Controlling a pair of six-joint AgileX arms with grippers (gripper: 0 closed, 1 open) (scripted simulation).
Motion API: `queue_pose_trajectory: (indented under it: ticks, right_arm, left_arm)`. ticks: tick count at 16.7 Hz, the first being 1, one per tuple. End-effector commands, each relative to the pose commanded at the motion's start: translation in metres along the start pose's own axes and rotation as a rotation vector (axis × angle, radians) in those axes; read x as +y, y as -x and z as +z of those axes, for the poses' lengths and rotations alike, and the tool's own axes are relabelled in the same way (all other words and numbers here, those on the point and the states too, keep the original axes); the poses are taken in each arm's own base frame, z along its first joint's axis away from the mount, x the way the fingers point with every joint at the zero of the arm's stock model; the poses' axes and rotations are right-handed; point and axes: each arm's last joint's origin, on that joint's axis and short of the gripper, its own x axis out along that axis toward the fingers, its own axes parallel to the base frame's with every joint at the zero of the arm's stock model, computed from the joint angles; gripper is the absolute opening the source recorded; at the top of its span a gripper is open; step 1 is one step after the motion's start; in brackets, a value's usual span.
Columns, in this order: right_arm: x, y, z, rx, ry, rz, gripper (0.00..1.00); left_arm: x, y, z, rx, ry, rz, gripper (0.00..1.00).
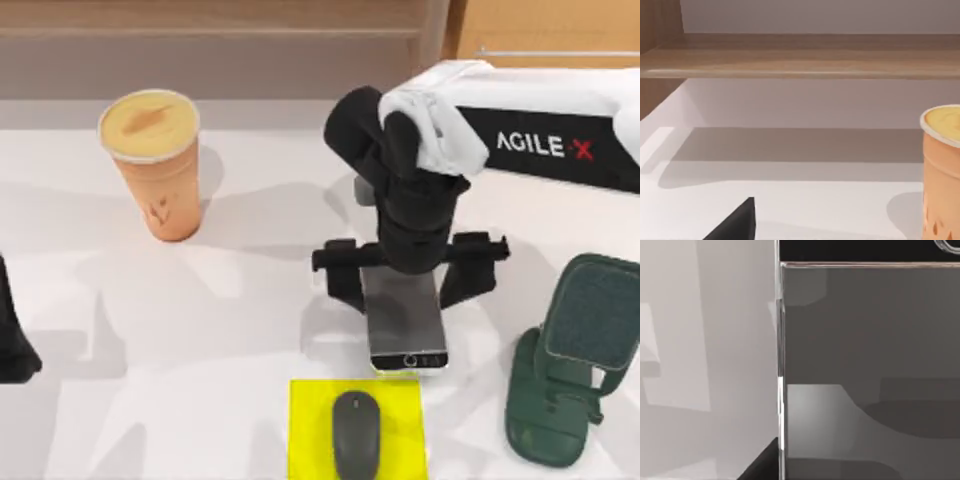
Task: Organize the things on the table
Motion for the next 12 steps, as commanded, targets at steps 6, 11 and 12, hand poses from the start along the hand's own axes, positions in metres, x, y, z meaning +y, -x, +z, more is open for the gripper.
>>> queue_pose_trajectory:
  ticks: [6, 11, 12]
  right_arm:
    - [0.000, 0.017, -0.001, -0.001, 0.003, 0.001, 0.00]
    - [0.012, 0.031, -0.016, -0.052, -0.016, -0.028, 0.00]
    - [0.018, 0.041, -0.027, -0.086, -0.027, -0.043, 0.00]
  left_arm:
    - [0.000, 0.000, 0.000, 0.000, 0.000, 0.000, 1.00]
    - [0.000, 0.000, 0.000, 0.000, 0.000, 0.000, 1.00]
    - [0.000, 0.000, 0.000, 0.000, 0.000, 0.000, 1.00]
